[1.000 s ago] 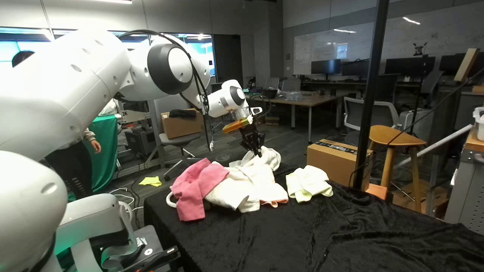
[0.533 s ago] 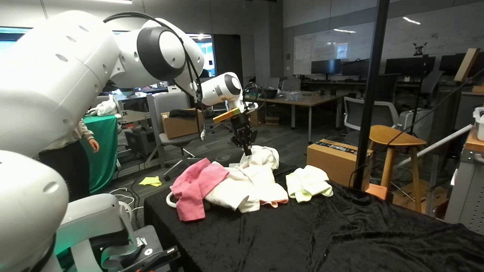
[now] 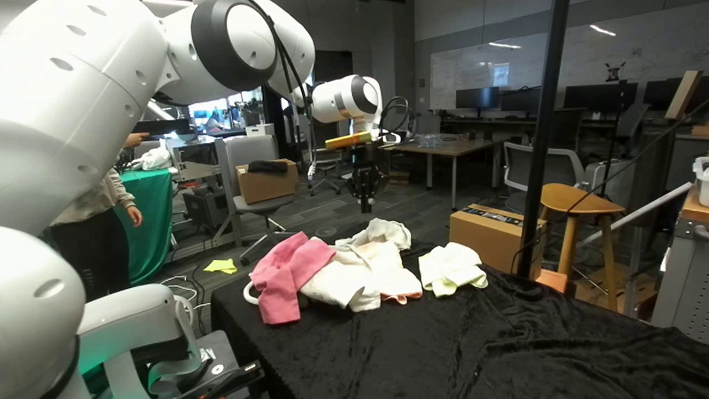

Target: Move all the clothes, the orange object and put together on the left side of the table

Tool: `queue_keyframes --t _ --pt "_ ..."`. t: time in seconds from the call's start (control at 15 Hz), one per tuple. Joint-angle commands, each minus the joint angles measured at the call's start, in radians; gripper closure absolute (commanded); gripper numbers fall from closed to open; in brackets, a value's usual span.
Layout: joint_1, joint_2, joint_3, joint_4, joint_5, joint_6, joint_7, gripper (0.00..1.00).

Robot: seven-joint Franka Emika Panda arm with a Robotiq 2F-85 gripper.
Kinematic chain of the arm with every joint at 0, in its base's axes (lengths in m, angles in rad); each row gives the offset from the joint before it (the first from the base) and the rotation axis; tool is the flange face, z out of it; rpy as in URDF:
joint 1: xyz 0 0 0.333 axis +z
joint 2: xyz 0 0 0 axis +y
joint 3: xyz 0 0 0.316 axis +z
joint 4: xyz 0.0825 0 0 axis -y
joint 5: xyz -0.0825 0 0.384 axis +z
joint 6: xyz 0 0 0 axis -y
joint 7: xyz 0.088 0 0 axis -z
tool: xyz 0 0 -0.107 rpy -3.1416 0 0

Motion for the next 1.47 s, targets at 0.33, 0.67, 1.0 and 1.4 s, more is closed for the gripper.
queue_keyframes --t 0.33,0.67,1.0,1.4 --pt "-0.133 -0.046 0.007 -0.068 0.098 0.262 -0.054 0.34" --pt "-0.296 -0.005 0.133 -0.025 0.083 0.342 -0.039 0.01" --pt "-0.397 0.059 0.162 0.015 0.091 0.422 -0.053 0.0" --pt "-0.459 0.154 0.197 0.08 0.109 0.494 -0.087 0.0"
